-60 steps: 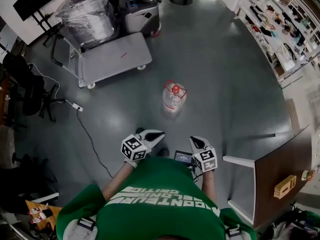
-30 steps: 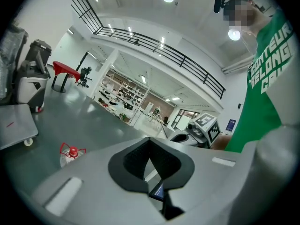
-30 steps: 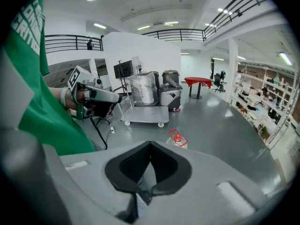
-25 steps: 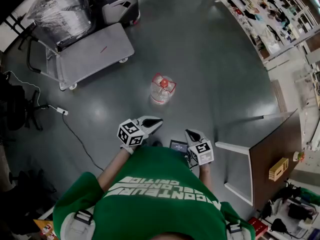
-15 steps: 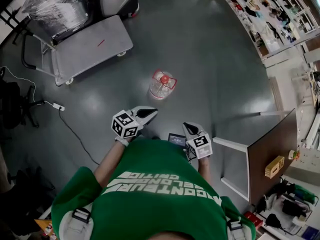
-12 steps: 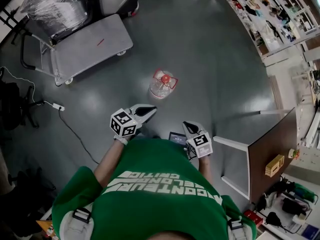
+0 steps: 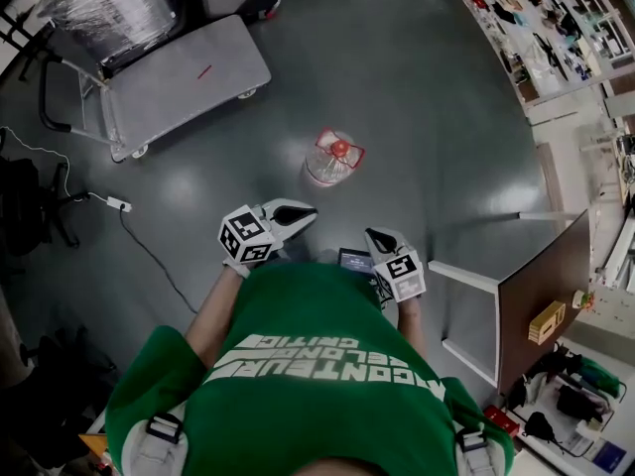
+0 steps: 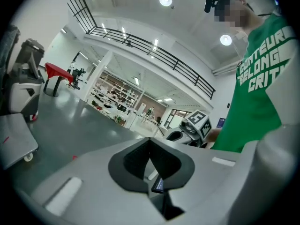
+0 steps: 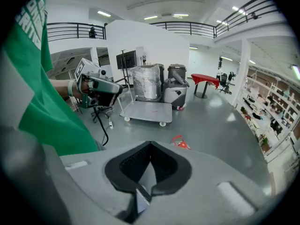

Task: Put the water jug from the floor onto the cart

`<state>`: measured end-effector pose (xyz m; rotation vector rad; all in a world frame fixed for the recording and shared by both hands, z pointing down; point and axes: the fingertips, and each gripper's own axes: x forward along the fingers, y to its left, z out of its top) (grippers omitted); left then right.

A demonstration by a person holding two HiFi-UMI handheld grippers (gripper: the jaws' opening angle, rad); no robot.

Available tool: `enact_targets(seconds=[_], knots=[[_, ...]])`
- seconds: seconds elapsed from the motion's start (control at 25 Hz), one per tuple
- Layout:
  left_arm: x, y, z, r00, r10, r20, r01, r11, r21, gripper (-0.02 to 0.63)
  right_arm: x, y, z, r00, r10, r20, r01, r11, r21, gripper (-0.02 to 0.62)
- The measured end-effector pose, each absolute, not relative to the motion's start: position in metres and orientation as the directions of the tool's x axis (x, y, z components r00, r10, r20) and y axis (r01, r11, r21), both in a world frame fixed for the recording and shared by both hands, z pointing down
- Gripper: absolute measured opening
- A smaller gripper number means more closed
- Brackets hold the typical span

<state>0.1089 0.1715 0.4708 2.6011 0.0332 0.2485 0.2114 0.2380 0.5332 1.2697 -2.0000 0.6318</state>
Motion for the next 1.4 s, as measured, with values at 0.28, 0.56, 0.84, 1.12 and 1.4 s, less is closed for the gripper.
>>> enact_targets(seconds=[0.28,0.56,0.84,1.12,1.4], knots=[[0.099,0.175,0.472,0.983,0.078,0.169,-0.020,-0.857,0.515,0.011,0.197,0.227,0.537,-0.310,-0.574,0.758,-0.901,0.432,-0.041,-0.008],[0.102,0.163,0.485,0.975,0.060,0.214,-0.067,-0.838,0.541,0.011,0.210,0.208,0.534,-0.323,-0.603,0.730,-0.900,0.435,-0.039,-0.008],[0.120,0.143,0.485,0.968,0.053,0.245,-0.093,-0.833,0.545,0.011,0.244,0.182,0.535,-0.309,-0.629,0.713,-0.916,0.398,-0.046,-0.008],[0.161,0.126,0.484,0.960,0.068,0.272,-0.096,-0.832,0.547,0.012,0.289,0.163,0.538,-0.290,-0.651,0.702,-0.933,0.356,-0.056,-0.008],[0.195,0.125,0.493,0.936,0.117,0.331,-0.086,-0.838,0.538,0.011,0.332,0.148,0.544,-0.279,-0.673,0.685,-0.946,0.316,-0.075,-0.008]])
